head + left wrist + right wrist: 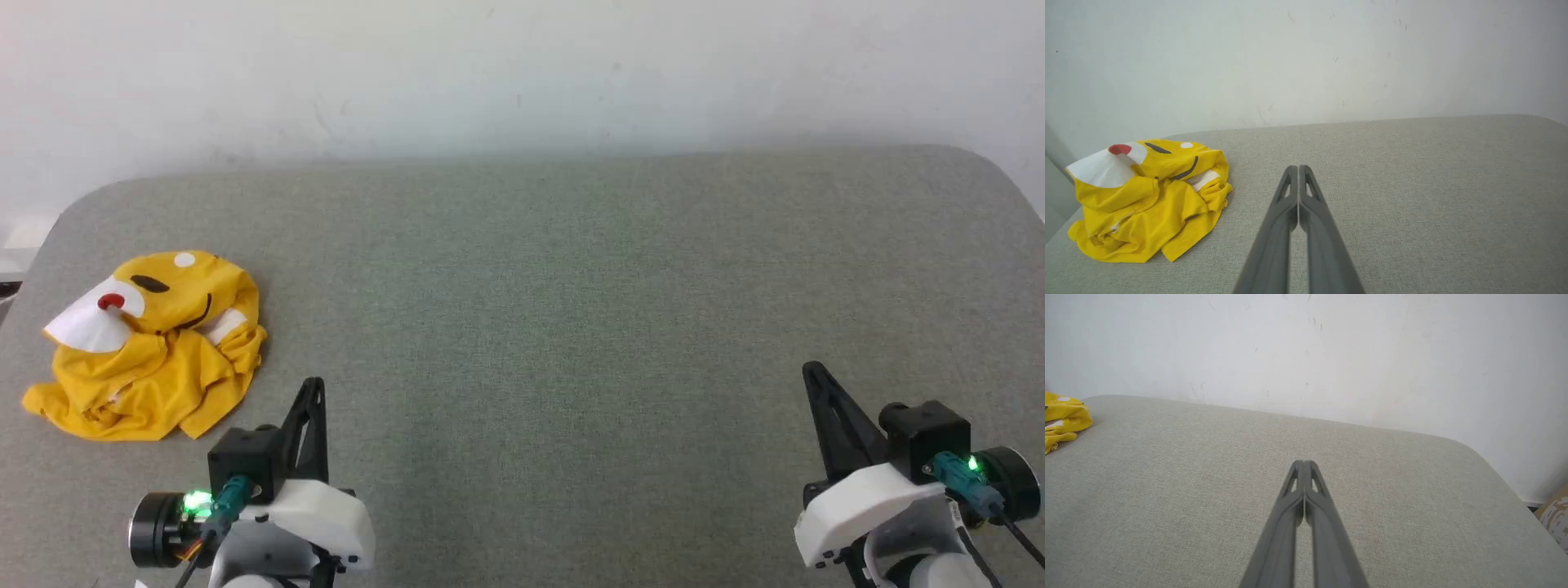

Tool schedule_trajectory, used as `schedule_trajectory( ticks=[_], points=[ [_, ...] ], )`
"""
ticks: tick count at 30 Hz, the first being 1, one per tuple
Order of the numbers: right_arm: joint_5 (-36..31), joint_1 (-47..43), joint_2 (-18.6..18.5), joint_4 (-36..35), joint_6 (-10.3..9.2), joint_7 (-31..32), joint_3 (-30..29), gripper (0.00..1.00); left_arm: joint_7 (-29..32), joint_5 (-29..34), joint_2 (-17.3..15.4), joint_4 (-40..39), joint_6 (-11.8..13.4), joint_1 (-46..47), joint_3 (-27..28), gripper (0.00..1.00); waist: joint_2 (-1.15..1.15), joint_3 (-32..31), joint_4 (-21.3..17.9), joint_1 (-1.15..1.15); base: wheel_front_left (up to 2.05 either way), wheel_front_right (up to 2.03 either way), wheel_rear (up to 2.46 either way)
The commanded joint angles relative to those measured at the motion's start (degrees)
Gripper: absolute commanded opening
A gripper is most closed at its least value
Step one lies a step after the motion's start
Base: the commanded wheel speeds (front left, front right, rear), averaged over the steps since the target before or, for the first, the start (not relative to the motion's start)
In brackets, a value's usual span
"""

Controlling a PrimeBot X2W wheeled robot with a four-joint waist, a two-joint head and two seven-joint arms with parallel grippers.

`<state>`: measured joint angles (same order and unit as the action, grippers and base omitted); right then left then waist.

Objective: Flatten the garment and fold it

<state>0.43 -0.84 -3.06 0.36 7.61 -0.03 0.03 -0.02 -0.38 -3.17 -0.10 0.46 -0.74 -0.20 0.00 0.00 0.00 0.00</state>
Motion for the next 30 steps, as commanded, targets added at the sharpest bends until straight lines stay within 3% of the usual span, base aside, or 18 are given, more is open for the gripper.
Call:
schedule_trajectory(
  ticks=[1, 30],
  points=[
    [-0.4, 0.8, 0.2, -0.4, -0.12, 0.0, 0.0, 0.0, 0.0, 0.4, 0.3, 0.1, -0.5, 0.7, 0.2, 0.0, 0.0, 0.0, 0.0, 0.0, 0.0, 0.0, 0.0],
    [-0.4, 0.8, 0.2, -0.4, -0.12, 0.0, 0.0, 0.0, 0.0, 0.4, 0.3, 0.1, -0.5, 0.7, 0.2, 0.0, 0.0, 0.0, 0.0, 0.0, 0.0, 0.0, 0.0]
  ],
)
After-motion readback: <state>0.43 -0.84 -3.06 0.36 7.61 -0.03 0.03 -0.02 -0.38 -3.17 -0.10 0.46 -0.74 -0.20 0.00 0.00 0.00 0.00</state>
